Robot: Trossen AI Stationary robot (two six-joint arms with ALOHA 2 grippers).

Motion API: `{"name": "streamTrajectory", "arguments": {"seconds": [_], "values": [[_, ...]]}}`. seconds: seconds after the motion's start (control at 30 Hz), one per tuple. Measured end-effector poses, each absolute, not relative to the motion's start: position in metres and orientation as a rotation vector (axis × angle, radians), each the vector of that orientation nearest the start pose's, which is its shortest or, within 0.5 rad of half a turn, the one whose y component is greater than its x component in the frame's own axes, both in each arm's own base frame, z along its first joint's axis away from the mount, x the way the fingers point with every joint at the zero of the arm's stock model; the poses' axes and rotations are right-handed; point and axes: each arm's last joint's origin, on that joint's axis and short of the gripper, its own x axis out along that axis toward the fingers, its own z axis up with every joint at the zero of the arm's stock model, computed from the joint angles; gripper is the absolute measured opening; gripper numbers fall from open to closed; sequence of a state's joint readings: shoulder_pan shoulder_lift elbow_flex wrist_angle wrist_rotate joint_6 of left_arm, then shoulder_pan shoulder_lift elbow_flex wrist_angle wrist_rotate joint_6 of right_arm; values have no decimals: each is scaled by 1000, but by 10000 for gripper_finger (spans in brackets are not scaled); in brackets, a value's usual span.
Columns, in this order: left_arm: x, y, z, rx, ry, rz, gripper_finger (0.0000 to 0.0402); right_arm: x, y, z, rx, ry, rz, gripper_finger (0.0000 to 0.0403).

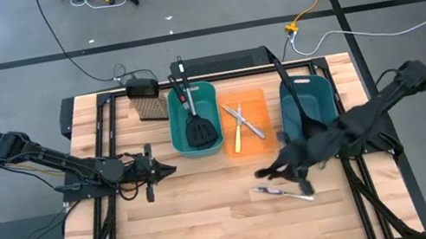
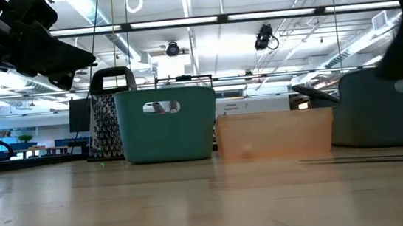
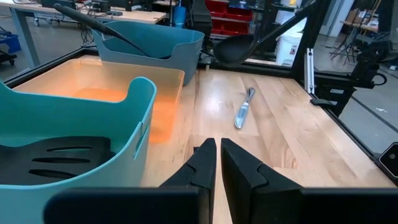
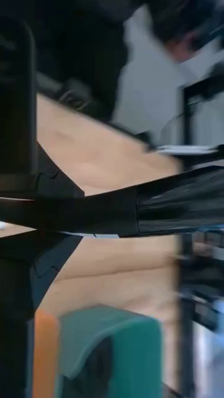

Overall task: Pick & Place Kitchen Items
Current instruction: Put the black serving spoon into the blue bin

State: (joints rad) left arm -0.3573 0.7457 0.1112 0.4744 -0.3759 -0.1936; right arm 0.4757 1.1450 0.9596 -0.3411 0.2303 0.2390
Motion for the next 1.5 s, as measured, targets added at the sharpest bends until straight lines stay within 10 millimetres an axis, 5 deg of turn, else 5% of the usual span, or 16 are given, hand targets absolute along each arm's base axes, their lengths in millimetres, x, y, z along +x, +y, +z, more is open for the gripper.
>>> {"name": "streamTrajectory", "arguments": {"seconds": [0.53, 0.8, 1.03, 1.3, 1.5], "values": [[146, -43, 171, -137, 146, 33, 30, 119, 64, 297, 152, 30, 94, 65], [147, -43, 171, -137, 147, 33, 30, 94, 47, 273, 164, -46, 69, 65], [147, -43, 171, -137, 147, 33, 30, 72, 30, 317, 112, -284, -18, 65], [147, -43, 171, -139, 147, 34, 30, 60, 11, 353, 90, -80, -400, 65], [146, -43, 171, -127, 144, 55, 30, 61, 10, 370, 95, 19, -497, 65]]}}
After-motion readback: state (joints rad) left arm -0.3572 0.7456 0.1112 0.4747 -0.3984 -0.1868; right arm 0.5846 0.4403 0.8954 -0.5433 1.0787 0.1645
